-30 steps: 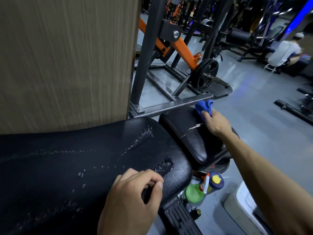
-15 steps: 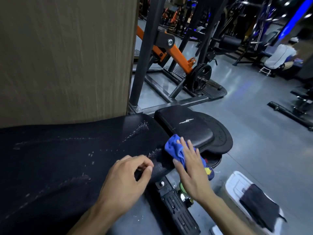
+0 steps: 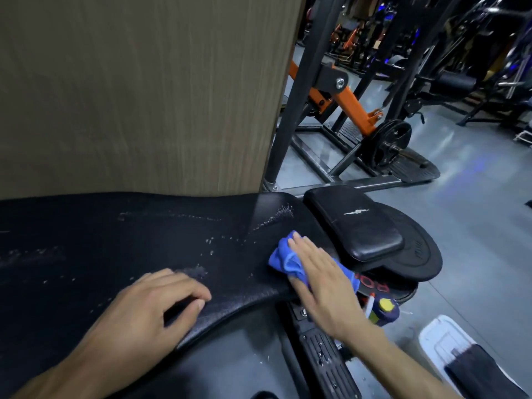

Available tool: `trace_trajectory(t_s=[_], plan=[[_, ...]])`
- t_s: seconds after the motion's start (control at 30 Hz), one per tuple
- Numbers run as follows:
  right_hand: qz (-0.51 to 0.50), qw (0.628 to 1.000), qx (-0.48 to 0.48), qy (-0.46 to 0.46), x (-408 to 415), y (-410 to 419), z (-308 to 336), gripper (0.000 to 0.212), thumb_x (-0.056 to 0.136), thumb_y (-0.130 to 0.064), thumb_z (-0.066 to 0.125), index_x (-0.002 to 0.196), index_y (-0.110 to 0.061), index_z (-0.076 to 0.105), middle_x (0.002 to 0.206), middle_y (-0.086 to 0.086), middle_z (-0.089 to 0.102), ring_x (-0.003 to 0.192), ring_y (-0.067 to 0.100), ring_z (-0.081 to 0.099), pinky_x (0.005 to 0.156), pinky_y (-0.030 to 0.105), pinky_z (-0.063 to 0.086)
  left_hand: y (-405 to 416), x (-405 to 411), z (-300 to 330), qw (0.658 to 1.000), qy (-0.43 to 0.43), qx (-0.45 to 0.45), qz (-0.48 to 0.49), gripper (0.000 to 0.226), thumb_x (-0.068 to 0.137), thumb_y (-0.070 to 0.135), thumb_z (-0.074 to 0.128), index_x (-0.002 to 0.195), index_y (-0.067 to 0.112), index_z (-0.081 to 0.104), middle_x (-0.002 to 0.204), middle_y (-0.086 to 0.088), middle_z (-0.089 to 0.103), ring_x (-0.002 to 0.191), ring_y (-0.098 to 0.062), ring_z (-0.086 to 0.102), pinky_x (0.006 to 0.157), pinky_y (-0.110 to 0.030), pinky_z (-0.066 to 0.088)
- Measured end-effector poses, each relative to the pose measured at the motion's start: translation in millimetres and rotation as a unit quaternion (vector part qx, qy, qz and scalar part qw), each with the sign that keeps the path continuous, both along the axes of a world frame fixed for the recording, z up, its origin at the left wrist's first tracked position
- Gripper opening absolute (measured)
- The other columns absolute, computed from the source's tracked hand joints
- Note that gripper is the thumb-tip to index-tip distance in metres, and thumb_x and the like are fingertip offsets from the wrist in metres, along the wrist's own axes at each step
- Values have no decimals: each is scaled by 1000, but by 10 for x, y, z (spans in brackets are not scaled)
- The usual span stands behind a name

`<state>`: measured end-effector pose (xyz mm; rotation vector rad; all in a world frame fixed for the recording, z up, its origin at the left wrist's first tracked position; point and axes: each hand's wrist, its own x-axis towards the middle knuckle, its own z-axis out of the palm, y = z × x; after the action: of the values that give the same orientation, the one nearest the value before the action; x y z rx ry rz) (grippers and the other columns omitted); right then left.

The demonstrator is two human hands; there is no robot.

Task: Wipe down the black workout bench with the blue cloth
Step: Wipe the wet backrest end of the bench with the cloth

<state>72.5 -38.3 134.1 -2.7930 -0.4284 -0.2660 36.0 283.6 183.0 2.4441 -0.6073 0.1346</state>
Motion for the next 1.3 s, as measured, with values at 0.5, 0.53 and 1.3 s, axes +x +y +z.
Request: trace_trajectory(t_s=[0.5, 0.53, 1.3], plan=[[-73, 997, 9, -33, 290, 159, -33, 59, 97, -34, 43, 149, -6, 40, 156, 8, 41, 146, 28, 32, 119, 43, 26, 414, -387, -460, 993, -79, 58, 60, 33, 88, 27, 47, 104, 30, 75, 112, 24, 65, 106, 1, 54, 87, -25, 42], [-138, 990, 30, -28, 356, -5, 4, 58, 97, -32, 44, 147, -3, 41, 153, 13, 44, 144, 32, 34, 117, 44, 29, 417, -400, -495, 992, -92, 66, 57, 34, 88, 26, 47, 106, 27, 76, 114, 20, 67, 107, -2, 54, 88, -26, 42], [168, 983, -56, -47, -266, 957, -5, 64, 99, -40, 43, 157, -19, 27, 164, -1, 23, 152, 17, 16, 123, 34, 12, 292, -388, -506, 990, -89, 53, 101, 29, 86, 22, 45, 100, 30, 70, 106, 21, 63, 99, -12, 58, 92, -28, 41]])
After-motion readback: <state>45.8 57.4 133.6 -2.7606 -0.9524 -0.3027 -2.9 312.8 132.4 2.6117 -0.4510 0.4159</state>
